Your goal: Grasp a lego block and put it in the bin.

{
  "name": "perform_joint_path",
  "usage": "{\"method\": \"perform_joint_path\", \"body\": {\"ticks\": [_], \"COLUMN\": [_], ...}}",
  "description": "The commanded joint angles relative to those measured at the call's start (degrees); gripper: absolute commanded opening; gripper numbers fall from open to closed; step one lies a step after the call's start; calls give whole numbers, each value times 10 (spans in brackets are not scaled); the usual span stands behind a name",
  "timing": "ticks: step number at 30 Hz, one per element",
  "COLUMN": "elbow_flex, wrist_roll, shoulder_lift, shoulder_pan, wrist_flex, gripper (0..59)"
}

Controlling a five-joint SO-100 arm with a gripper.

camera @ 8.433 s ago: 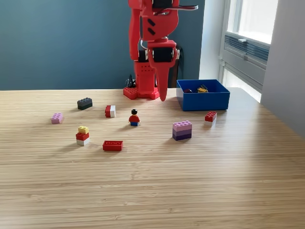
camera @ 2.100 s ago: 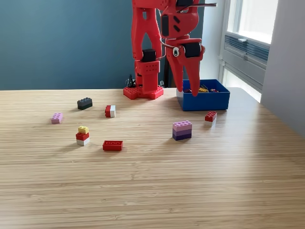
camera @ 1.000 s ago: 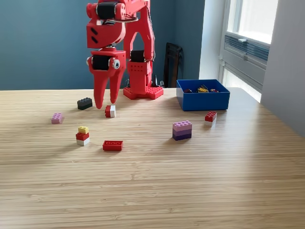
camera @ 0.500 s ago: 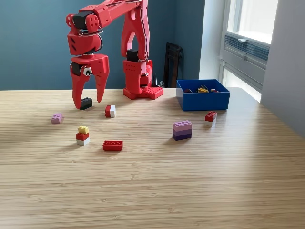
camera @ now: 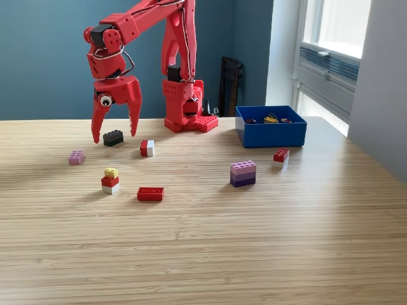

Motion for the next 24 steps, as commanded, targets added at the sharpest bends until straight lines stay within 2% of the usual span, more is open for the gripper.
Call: {"method": "perform_joint_path", "body": {"ticks": [1,7,24], "elbow_flex": [12,40,40], "wrist_roll": [0,-12,-55], "shoulder_lift": [27,27,27], "shoulder_pan": [25,55,127], "wrist_flex": [4,4,-7], "gripper": [309,302,306]}}
